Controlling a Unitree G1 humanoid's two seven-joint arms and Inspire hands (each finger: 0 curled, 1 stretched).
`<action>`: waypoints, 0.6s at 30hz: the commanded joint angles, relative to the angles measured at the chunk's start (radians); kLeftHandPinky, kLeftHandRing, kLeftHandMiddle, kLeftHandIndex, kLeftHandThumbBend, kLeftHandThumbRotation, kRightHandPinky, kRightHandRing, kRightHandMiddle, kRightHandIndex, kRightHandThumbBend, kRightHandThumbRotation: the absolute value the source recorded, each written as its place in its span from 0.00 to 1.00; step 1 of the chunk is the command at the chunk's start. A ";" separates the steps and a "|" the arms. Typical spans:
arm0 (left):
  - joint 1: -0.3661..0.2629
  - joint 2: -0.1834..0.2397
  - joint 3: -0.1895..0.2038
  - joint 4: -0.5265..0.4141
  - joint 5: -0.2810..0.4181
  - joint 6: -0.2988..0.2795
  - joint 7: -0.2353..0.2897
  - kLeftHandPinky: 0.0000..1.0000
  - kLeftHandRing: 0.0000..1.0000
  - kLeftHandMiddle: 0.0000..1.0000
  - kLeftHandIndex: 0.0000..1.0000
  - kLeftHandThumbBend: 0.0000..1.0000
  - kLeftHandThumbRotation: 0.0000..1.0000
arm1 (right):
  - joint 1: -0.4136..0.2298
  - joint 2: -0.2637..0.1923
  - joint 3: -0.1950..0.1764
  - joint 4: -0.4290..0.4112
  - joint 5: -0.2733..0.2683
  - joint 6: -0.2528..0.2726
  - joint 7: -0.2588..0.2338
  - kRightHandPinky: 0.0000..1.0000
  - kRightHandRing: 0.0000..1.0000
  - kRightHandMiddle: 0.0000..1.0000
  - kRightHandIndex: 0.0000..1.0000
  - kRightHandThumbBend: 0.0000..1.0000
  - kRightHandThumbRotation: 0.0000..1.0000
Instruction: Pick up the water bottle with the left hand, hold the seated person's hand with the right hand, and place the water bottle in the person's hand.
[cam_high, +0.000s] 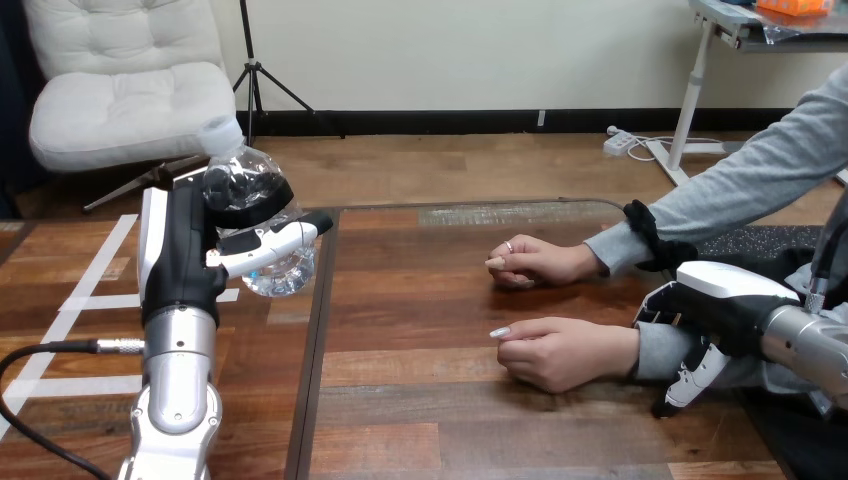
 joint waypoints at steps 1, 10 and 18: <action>-0.045 0.013 0.014 -0.049 0.000 -0.041 0.000 0.32 0.38 0.41 0.41 0.75 0.00 | -0.073 -0.038 0.016 0.005 -0.014 0.000 -0.003 0.55 0.63 0.67 0.66 1.00 0.10; -0.045 0.013 0.013 -0.057 0.002 -0.041 0.000 0.32 0.38 0.41 0.41 0.75 0.00 | -0.071 -0.033 0.013 0.004 0.003 0.007 0.001 0.49 0.55 0.60 0.62 1.00 0.04; -0.045 0.012 0.014 -0.060 0.002 -0.036 0.000 0.31 0.37 0.41 0.41 0.75 0.00 | -0.067 -0.034 0.018 -0.005 0.001 -0.001 -0.007 0.39 0.45 0.52 0.57 1.00 0.02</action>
